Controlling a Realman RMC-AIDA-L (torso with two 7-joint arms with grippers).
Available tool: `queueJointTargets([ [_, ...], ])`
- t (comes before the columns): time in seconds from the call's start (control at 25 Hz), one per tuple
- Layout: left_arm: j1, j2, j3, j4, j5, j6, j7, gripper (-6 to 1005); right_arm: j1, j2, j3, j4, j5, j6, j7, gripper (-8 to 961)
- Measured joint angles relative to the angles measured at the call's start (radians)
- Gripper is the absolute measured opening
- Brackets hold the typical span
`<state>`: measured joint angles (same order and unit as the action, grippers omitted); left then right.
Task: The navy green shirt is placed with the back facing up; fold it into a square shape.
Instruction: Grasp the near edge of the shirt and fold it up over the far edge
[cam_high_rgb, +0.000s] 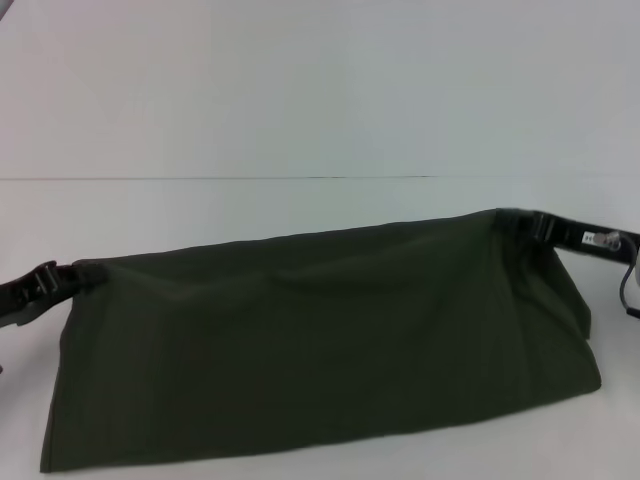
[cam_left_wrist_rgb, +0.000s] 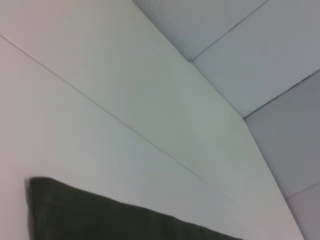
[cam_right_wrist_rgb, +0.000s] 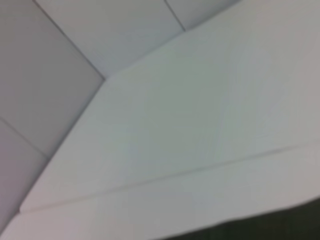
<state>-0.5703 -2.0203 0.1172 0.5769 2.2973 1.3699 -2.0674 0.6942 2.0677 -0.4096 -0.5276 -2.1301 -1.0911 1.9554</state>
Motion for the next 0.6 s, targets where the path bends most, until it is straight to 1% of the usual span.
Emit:
queueJointTargets([
  [0.08,-0.004,0.000,0.000,0.000,-0.004,-0.019,0.001,43,0.000,-0.002,-0.001,0.000,0.033,0.011,0.000,52],
  [0.24,-0.006,-0.010,0.003,-0.001,-0.049,-0.069,0.018,44,0.005,-0.003,-0.002,0.015,0.094,0.066,0.002,52],
  [0.4,-0.012,-0.023,0.004,-0.010,-0.086,-0.131,0.050,44,0.020,0.009,-0.020,0.025,0.111,0.141,0.001,52],
  [0.48,-0.015,-0.032,0.004,-0.015,-0.100,-0.167,0.073,44,0.029,0.016,-0.055,0.035,0.112,0.190,0.000,52],
  [0.6,-0.019,-0.050,0.004,-0.018,-0.120,-0.223,0.107,45,0.043,0.022,-0.099,0.061,0.112,0.253,-0.008,52],
])
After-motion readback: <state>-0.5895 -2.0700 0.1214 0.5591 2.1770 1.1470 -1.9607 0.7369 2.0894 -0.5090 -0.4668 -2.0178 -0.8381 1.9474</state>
